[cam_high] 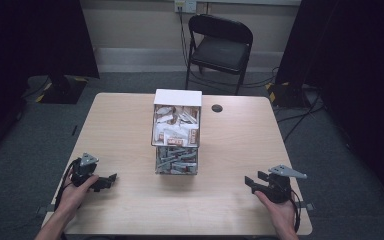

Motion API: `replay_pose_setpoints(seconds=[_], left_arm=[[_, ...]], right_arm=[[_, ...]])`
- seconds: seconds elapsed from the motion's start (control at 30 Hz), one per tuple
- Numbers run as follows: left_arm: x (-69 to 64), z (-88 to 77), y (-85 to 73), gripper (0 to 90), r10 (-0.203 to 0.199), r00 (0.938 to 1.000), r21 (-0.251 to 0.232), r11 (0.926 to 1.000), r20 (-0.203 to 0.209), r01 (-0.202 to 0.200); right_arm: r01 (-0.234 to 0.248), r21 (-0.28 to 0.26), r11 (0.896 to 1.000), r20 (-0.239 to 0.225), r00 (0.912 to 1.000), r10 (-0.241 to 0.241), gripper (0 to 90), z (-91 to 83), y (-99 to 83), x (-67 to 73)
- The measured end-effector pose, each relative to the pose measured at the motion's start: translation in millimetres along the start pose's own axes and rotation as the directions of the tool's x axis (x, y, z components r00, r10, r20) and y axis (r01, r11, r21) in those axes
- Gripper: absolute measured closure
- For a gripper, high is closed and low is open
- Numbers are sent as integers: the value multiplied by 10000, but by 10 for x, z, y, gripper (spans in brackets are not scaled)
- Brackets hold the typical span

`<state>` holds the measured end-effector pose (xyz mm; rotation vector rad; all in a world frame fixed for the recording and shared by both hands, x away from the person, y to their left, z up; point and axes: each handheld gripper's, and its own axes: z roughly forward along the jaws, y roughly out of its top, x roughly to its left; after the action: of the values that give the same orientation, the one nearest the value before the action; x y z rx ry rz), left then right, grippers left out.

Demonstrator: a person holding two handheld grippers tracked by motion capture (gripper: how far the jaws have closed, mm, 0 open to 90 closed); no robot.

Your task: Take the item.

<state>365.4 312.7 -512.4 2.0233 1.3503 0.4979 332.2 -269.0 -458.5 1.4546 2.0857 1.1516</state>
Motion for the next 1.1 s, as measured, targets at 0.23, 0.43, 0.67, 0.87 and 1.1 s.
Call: replay_pose_setpoints(seconds=[0.23,0.43,0.67,0.87,1.1], left_arm=[[0,0,0,0,1,10000,4,10000,3,-1],[0,0,0,0,3,10000,0,10000,-3,-3],[0,0,0,0,4,10000,3,10000,0,-4],[0,0,0,0,3,10000,4,10000,-2,-3],[0,0,0,0,2,10000,4,10000,1,-2]], right_arm=[[427,-88,9991,-580,9974,-431,464,-34,78,131],[787,-181,9967,-929,9925,-800,509,-72,141,219],[1187,-164,9928,-1287,9844,-1198,535,-73,196,350],[1438,-216,9894,-1729,9741,-1454,554,-43,274,485],[1841,-234,9826,-2128,9595,-1848,565,19,342,661]])
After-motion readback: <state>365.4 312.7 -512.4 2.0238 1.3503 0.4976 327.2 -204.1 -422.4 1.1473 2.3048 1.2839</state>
